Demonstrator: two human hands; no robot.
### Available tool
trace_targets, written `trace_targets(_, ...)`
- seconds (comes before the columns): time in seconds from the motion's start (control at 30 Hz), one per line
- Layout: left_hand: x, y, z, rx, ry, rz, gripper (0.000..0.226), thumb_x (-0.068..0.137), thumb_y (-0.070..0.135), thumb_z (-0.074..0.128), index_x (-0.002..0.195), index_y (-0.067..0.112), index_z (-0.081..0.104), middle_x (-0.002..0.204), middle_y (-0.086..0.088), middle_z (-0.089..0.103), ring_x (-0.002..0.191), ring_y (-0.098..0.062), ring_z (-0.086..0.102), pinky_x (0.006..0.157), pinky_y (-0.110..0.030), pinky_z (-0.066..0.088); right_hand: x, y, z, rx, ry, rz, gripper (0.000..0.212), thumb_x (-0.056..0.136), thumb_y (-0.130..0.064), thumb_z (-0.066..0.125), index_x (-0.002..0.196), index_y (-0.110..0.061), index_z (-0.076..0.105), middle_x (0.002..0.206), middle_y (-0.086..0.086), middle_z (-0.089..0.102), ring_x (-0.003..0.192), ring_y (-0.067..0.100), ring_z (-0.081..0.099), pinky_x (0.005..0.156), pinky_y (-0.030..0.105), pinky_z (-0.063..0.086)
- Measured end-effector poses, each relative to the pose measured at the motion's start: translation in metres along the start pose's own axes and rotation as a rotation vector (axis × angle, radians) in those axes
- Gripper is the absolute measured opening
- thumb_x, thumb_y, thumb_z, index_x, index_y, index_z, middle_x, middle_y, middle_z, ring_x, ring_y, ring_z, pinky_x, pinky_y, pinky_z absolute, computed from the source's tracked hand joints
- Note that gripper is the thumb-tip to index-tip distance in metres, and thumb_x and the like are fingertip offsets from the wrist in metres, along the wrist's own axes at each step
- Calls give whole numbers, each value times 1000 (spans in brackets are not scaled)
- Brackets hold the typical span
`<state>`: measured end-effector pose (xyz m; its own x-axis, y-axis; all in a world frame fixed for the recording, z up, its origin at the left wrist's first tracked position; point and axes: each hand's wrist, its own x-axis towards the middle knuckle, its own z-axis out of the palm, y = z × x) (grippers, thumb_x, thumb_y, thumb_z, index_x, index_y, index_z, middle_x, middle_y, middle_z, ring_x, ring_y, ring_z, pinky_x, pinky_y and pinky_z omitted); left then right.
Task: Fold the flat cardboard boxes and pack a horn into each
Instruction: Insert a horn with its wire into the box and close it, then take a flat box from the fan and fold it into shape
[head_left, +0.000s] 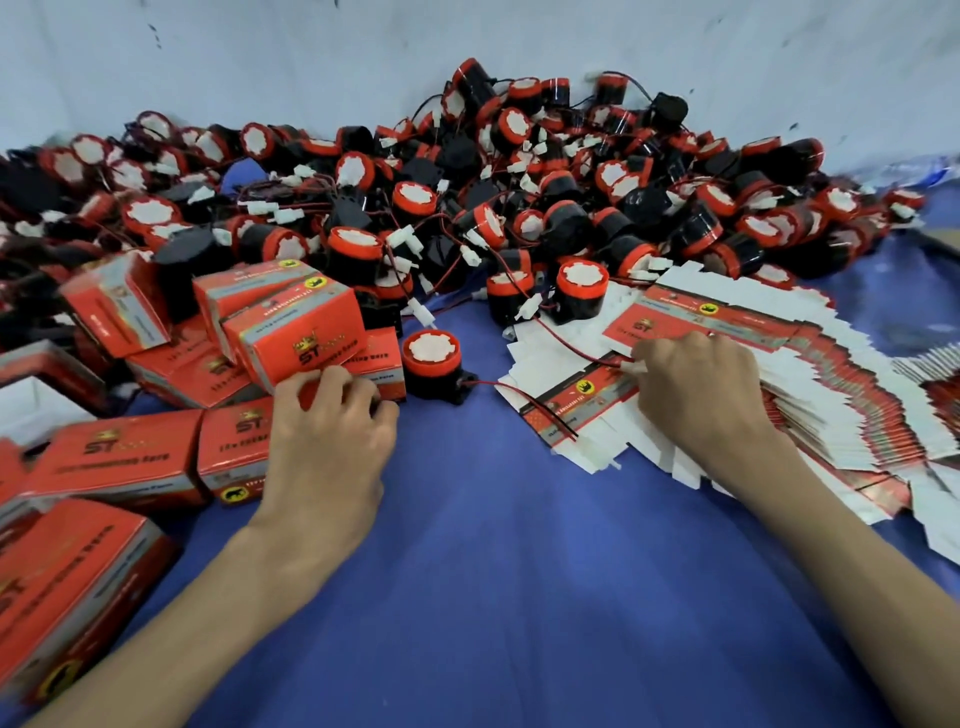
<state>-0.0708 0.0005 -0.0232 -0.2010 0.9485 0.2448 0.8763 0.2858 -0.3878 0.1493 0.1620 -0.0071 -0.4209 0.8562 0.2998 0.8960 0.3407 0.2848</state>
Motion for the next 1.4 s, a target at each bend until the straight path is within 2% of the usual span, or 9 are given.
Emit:
trace_targets(0.13,2,4,7,-249,307,118,17,77,17,62,85,7,71,94,-8,69,87,-32,63,72,-43,47,-3,14,1,286,70,-35,29,87,-14,59,114,-18,69,109,9,71,100,35,63,89,42,46)
trace_targets(0.37,-3,22,8,-413,308,258,26,81,28,48,80,14,70,99,-1,69,89,-25,65,74,-39,48,1,1,16,158,-124,45,47,96,-29,46,142,-21,39,153,12,29,141,30,27,110,47,30)
trace_targets(0.53,-3,20,10,-442,308,251,32,82,29,44,81,13,71,99,-1,69,88,-24,65,75,-38,49,3,-8,14,-59,-22,91,22,95,-15,43,112,-14,57,95,4,65,87,27,65,58,30,34)
trace_targets(0.67,-3,19,10,-459,320,252,31,83,29,45,80,14,71,98,-1,69,87,-24,65,74,-39,50,1,-4,10,-13,32,105,16,93,-11,50,101,-13,63,74,8,65,73,32,63,53,29,30)
trace_targets(0.8,-3,20,10,-478,331,256,31,83,30,44,80,14,71,98,0,69,87,-22,65,74,-38,51,1,8,9,241,224,92,38,80,-11,63,117,-6,62,109,19,66,102,38,61,96,48,39)
trace_targets(0.9,-3,21,11,-484,338,264,31,83,30,44,80,14,71,98,0,69,86,-22,65,73,-38,52,4,21,6,168,-77,209,69,84,-33,60,143,-11,33,150,21,31,139,36,29,111,55,20)
trace_targets(1.0,-2,21,13,-487,348,284,31,82,29,44,80,14,71,97,0,69,85,-23,66,72,-38,51,4,18,9,24,-213,260,51,88,-27,48,133,-5,41,130,21,52,125,36,45,109,49,30)
trace_targets(1.2,-3,21,12,-622,344,295,30,84,30,46,81,15,71,94,4,69,81,-20,66,68,-35,51,0,8,-4,42,-6,220,15,83,-4,52,87,-7,66,68,11,56,67,30,52,79,34,45)
trace_targets(1.4,1,19,14,-1461,110,5,32,91,40,47,95,17,69,94,10,71,92,-11,65,79,-22,51,-14,0,-8,384,872,-199,25,71,20,63,86,2,70,61,16,66,53,33,62,85,48,52)
